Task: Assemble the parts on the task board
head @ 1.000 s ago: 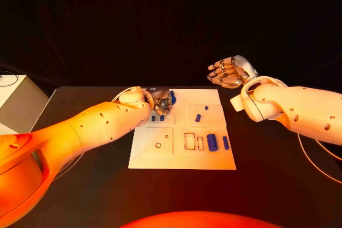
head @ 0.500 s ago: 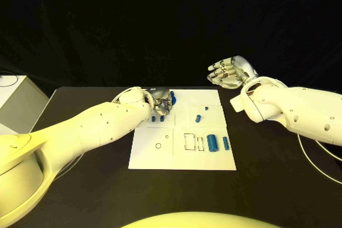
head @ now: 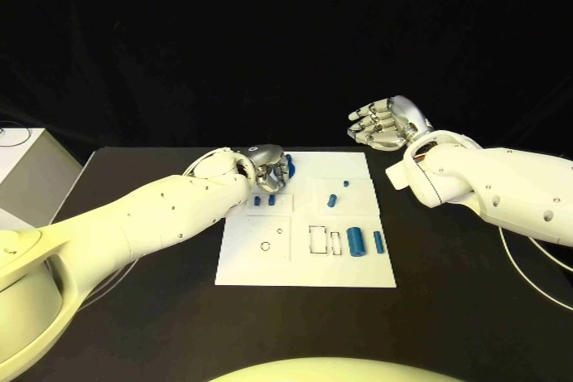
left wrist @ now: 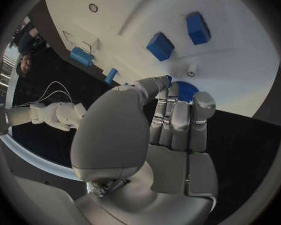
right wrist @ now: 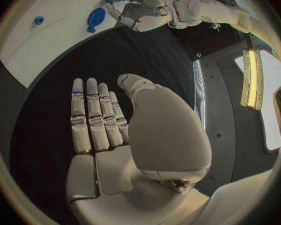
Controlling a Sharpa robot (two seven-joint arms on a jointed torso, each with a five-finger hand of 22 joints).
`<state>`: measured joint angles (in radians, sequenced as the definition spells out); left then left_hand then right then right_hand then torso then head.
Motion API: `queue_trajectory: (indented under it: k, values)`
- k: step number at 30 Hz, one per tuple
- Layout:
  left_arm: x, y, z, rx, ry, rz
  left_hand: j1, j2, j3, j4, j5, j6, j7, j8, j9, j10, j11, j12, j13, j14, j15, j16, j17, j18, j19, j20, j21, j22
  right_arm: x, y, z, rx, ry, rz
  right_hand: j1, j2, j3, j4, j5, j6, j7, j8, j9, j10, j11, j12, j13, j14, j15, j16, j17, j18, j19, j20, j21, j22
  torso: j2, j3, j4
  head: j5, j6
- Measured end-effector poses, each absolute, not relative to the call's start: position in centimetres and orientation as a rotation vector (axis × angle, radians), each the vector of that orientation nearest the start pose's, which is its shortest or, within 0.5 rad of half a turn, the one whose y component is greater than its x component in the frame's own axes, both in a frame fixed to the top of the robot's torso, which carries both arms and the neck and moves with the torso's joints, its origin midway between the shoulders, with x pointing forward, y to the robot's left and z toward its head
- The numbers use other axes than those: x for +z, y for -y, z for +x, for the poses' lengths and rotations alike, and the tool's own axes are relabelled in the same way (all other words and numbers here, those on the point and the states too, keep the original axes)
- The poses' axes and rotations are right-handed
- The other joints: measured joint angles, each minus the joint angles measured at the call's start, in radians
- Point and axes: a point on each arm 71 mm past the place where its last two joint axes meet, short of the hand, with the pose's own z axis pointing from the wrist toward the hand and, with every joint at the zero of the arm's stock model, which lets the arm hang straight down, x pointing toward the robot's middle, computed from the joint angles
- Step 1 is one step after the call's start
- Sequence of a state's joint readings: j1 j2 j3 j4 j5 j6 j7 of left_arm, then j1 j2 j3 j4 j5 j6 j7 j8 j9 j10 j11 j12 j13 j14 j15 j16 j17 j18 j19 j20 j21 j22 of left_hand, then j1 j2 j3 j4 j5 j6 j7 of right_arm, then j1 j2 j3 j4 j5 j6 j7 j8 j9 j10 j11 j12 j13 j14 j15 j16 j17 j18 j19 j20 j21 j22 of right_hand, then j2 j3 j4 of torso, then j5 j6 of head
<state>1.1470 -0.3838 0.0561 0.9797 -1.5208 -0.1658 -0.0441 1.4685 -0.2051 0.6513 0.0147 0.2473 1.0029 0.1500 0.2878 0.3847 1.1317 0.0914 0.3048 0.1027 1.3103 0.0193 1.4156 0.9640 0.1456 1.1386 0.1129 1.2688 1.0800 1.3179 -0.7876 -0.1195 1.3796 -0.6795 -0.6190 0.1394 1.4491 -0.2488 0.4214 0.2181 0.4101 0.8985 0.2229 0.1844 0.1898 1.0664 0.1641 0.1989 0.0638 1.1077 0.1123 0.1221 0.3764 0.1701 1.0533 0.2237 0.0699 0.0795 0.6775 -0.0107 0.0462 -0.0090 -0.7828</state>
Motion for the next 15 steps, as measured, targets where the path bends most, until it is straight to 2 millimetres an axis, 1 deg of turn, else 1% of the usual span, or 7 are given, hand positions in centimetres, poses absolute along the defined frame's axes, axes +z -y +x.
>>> queue_trajectory:
  k: [4, 5, 10, 15]
  values:
    - [-21.4, -11.2, 56.0, -0.650, -1.736, 0.172, -0.001, 0.001, 0.000, 0.000, 0.000, 0.000, 0.000, -0.004, 0.000, 0.000, 0.000, -0.004, 0.000, 0.000, 0.000, 0.000, -0.002, 0.000, 0.000, 0.000, 0.000, 0.000, -14.8, 23.5, 52.8, 0.914, -1.394, 0.541, 0.000, 0.000, 0.000, 0.000, 0.000, 0.000, 0.000, 0.000, 0.000, 0.000, 0.000, 0.000, 0.000, 0.000, 0.000, 0.000, 0.000, 0.000, 0.000, 0.000, 0.000, 0.000, -0.001, 0.0002, 0.0006, 0.000, 0.001]
    - [-21.1, -11.4, 56.0, -0.659, -1.731, 0.165, -0.004, 0.004, 0.000, 0.000, -0.001, 0.000, 0.000, -0.006, 0.000, 0.000, 0.000, -0.004, 0.000, 0.000, 0.000, 0.000, -0.003, 0.000, 0.000, 0.000, 0.000, 0.000, -14.8, 23.5, 52.8, 0.913, -1.393, 0.541, 0.000, 0.000, 0.000, 0.000, 0.000, 0.000, 0.000, 0.000, 0.000, 0.000, 0.000, 0.000, 0.000, 0.000, 0.000, 0.000, 0.000, 0.000, 0.000, 0.000, 0.000, 0.000, -0.002, 0.0003, 0.0011, 0.000, 0.001]
    - [-20.4, -12.3, 55.8, -0.680, -1.721, 0.141, -0.005, 0.005, 0.000, 0.000, -0.003, 0.000, 0.000, -0.007, 0.000, 0.000, 0.000, -0.004, 0.000, 0.000, 0.000, 0.000, -0.006, 0.000, 0.000, 0.000, 0.000, 0.001, -14.8, 23.6, 52.8, 0.911, -1.393, 0.542, 0.000, 0.000, 0.000, 0.000, 0.000, 0.000, 0.000, 0.000, 0.000, 0.000, 0.000, 0.000, 0.000, 0.000, 0.000, 0.000, 0.000, 0.000, 0.000, 0.000, 0.000, 0.000, -0.004, 0.0002, 0.0034, 0.002, 0.002]
    - [-20.2, -13.3, 55.7, -0.681, -1.729, 0.130, -0.005, 0.005, 0.000, 0.000, -0.003, 0.000, 0.000, -0.008, 0.000, 0.000, 0.000, -0.008, 0.000, 0.000, 0.000, 0.000, -0.007, 0.000, 0.001, 0.001, 0.000, 0.002, -14.8, 23.8, 52.8, 0.908, -1.392, 0.544, 0.000, 0.000, 0.000, 0.000, 0.000, 0.000, 0.000, 0.000, 0.000, 0.000, 0.000, 0.000, 0.000, 0.000, 0.000, 0.000, 0.000, 0.000, 0.000, 0.000, 0.000, 0.000, -0.007, 0.0000, 0.0057, 0.000, -0.003]
